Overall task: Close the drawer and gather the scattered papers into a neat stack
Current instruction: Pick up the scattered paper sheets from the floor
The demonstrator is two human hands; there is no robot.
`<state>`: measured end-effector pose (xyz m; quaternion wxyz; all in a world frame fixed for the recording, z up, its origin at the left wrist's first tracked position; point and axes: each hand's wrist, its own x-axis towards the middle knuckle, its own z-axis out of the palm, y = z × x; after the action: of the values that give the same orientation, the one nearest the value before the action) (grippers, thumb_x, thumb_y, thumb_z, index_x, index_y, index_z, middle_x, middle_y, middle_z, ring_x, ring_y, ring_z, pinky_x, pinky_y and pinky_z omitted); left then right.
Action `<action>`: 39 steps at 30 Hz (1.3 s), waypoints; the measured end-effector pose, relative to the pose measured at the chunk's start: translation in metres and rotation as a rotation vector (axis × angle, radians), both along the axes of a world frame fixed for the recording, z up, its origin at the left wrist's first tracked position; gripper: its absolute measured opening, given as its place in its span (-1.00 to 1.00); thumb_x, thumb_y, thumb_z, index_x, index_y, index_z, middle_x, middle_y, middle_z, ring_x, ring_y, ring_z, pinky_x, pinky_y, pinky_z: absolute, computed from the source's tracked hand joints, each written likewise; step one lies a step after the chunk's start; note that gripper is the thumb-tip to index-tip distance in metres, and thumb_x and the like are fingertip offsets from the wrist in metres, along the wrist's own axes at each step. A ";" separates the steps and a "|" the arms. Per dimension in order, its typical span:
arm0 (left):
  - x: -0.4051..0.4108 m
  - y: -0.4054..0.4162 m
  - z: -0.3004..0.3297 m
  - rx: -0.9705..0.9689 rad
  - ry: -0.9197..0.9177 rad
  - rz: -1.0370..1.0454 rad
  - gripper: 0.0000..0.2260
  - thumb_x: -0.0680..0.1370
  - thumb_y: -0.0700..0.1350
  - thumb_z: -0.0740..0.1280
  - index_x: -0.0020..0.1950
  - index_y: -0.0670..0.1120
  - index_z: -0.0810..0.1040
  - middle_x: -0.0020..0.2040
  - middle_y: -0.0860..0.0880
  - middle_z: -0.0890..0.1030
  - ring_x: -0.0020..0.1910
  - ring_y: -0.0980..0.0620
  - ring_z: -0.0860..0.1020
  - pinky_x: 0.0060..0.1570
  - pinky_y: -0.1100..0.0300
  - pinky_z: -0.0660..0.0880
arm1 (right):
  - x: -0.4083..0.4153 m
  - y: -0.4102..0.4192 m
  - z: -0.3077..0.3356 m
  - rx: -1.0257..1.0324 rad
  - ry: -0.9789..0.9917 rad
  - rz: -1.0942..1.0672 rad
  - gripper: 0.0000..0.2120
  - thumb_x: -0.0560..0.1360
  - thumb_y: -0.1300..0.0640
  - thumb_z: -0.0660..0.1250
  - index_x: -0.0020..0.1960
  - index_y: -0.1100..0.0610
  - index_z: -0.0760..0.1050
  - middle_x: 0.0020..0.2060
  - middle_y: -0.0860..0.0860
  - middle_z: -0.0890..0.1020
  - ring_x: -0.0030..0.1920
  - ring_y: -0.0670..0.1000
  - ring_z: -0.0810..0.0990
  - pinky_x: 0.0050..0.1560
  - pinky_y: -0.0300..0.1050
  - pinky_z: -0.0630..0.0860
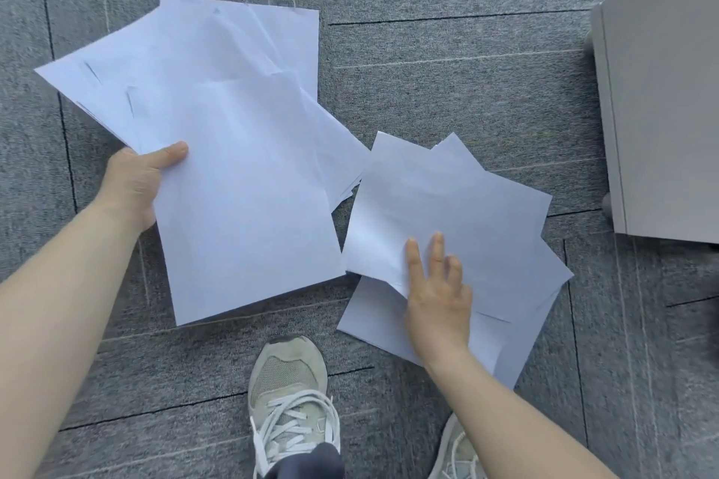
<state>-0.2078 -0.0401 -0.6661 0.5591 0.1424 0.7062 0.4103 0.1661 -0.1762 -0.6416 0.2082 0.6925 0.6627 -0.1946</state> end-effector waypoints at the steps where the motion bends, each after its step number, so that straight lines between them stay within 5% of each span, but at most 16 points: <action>1: 0.000 0.001 0.000 0.001 0.002 -0.001 -0.70 0.48 -0.25 0.39 0.21 -0.12 0.59 -0.06 0.08 0.73 -0.08 0.05 0.69 -0.06 0.08 0.64 | 0.005 0.000 0.001 0.023 0.021 0.016 -0.19 0.20 0.44 0.34 0.42 0.12 0.32 0.42 0.28 0.41 0.16 0.29 0.43 -0.32 0.06 0.50; 6: 0.002 0.003 0.000 0.009 -0.001 0.005 -0.65 0.47 -0.24 0.41 0.26 -0.14 0.57 -0.03 0.06 0.72 -0.05 0.02 0.69 -0.06 0.07 0.64 | 0.012 -0.030 0.009 0.103 0.096 0.110 -0.33 0.30 0.36 -0.02 0.38 0.15 0.37 0.36 0.19 0.52 0.10 0.27 0.59 -0.25 0.03 0.55; 9: 0.002 0.003 0.000 0.000 0.011 0.006 -0.76 0.47 -0.24 0.40 0.13 -0.10 0.64 -0.06 0.07 0.72 -0.07 0.04 0.69 -0.06 0.08 0.64 | -0.002 -0.059 0.009 0.015 0.099 0.121 -0.27 0.24 0.34 0.24 0.44 0.18 0.37 0.45 0.26 0.38 0.27 0.34 0.48 -0.06 0.20 0.56; 11: 0.001 0.003 0.000 -0.012 0.016 -0.008 -0.84 0.47 -0.24 0.40 -0.07 -0.03 0.72 -0.07 0.08 0.73 -0.07 0.05 0.69 -0.04 0.08 0.63 | -0.010 -0.070 0.008 -0.088 0.083 0.098 -0.08 0.16 0.16 0.43 0.51 0.18 0.26 0.51 0.30 0.24 0.43 0.37 0.28 0.13 0.35 0.48; 14: 0.003 0.003 0.003 -0.025 0.024 -0.005 -0.81 0.46 -0.25 0.41 -0.18 0.04 0.74 -0.07 0.08 0.73 -0.07 0.04 0.69 -0.05 0.09 0.64 | -0.013 -0.077 0.006 -0.163 0.069 0.118 0.05 0.13 -0.07 0.43 0.57 0.11 0.15 0.55 0.31 0.12 0.53 0.38 0.09 0.28 0.49 0.31; 20: 0.007 0.004 0.004 -0.019 0.023 0.004 -0.86 0.47 -0.26 0.41 -0.11 -0.04 0.72 -0.07 0.07 0.73 -0.06 0.03 0.69 -0.07 0.08 0.63 | -0.028 -0.081 0.002 -0.114 0.086 0.107 0.03 0.12 0.12 0.41 0.55 0.16 0.13 0.54 0.33 0.15 0.50 0.45 0.11 0.28 0.53 0.23; 25: 0.006 0.005 0.002 -0.011 0.023 0.006 -0.64 0.46 -0.25 0.41 0.27 -0.16 0.56 0.10 -0.02 0.68 0.00 -0.02 0.68 -0.07 0.06 0.62 | -0.032 -0.084 -0.001 -0.059 0.062 0.087 -0.19 0.28 0.30 0.28 0.54 0.20 0.21 0.52 0.35 0.18 0.49 0.44 0.17 0.26 0.50 0.32; 29: 0.008 0.008 0.003 -0.009 0.026 0.005 -0.59 0.47 -0.24 0.41 0.32 -0.17 0.53 0.15 -0.06 0.66 0.02 -0.03 0.67 -0.05 0.05 0.61 | -0.026 -0.066 -0.006 0.047 0.034 0.077 -0.32 0.40 0.38 -0.04 0.51 0.19 0.28 0.50 0.34 0.24 0.46 0.43 0.25 0.21 0.44 0.39; 32: 0.009 0.009 0.004 -0.017 0.028 0.006 -0.59 0.47 -0.24 0.40 0.32 -0.17 0.53 0.20 -0.09 0.64 0.05 -0.04 0.66 -0.03 0.03 0.61 | -0.015 -0.054 -0.006 0.144 0.061 0.091 -0.36 0.36 0.36 0.04 0.41 0.19 0.43 0.45 0.28 0.38 0.37 0.39 0.42 0.09 0.29 0.51; 35: 0.009 0.009 0.003 -0.013 0.038 0.014 -0.60 0.48 -0.25 0.40 0.32 -0.17 0.53 0.21 -0.09 0.63 0.07 -0.04 0.65 0.02 0.04 0.61 | -0.003 -0.042 -0.001 0.232 0.149 -0.015 -0.39 0.21 0.40 0.32 0.26 0.18 0.56 0.31 0.13 0.57 0.08 0.23 0.58 -0.28 0.05 0.59; 39: 0.011 0.008 0.003 -0.012 0.053 0.038 -0.60 0.47 -0.24 0.40 0.32 -0.18 0.53 0.20 -0.09 0.63 0.05 -0.04 0.66 0.01 0.04 0.60 | -0.003 -0.012 0.014 0.432 0.258 -0.280 -0.58 0.25 0.36 0.33 0.09 0.13 0.55 -0.01 0.03 0.68 -0.08 0.10 0.57 -0.44 -0.17 0.41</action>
<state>-0.1970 -0.0317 -0.6632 0.5332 0.1364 0.7258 0.4128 0.1630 -0.1884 -0.6279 -0.0592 0.7752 0.6076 -0.1624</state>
